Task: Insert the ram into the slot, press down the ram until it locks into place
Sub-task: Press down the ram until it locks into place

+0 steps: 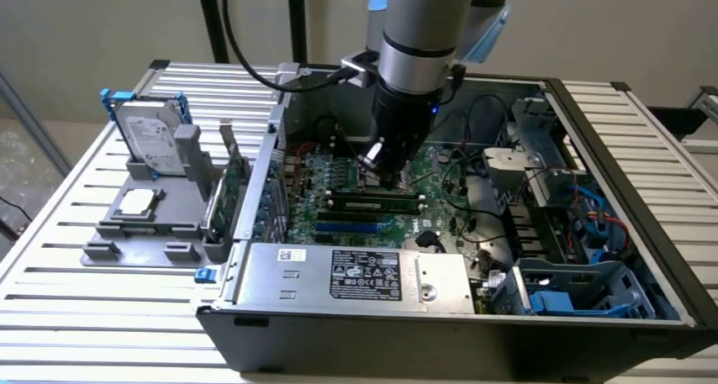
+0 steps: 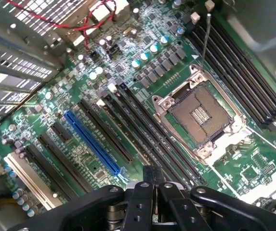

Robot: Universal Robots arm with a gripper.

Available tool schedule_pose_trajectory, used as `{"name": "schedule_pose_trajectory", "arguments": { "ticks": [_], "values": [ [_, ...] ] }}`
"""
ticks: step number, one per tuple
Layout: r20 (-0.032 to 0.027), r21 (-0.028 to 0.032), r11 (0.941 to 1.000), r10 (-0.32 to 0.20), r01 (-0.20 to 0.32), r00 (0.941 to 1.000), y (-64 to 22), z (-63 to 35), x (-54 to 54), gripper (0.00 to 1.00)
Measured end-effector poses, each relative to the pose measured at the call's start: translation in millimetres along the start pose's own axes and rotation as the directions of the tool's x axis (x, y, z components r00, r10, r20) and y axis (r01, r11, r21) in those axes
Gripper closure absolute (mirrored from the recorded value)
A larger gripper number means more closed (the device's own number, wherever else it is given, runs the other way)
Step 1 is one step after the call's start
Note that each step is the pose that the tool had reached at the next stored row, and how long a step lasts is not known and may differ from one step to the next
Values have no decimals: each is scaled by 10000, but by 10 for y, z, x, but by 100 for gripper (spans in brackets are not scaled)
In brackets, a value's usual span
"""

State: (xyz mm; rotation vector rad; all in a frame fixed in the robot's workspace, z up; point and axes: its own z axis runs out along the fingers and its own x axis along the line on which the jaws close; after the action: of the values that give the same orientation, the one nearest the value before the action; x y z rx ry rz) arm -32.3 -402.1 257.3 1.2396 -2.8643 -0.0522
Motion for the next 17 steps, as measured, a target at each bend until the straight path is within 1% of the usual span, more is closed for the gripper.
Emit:
{"name": "schedule_pose_trajectory", "arguments": {
  "ticks": [3,5,7,9,11,13,15,17],
  "values": [
    [20,-3,9985,539,-539,9985,0,7,0,89],
    [34,-6,9960,898,-898,9960,0,11,0,89],
    [48,-9,9920,1266,-1266,9919,-1,16,0,89],
    [62,-13,9868,1622,-1622,9867,-1,20,0,89],
    [75,-18,9803,1976,-1976,9802,-1,23,0,89],
    [89,-23,9722,2343,-2342,9721,-1,28,0,89],
    [102,-28,9631,2690,-2690,9631,-1,31,0,89],
    [116,-35,9527,3039,-3039,9526,-1,33,-1,89]
  ]
}}
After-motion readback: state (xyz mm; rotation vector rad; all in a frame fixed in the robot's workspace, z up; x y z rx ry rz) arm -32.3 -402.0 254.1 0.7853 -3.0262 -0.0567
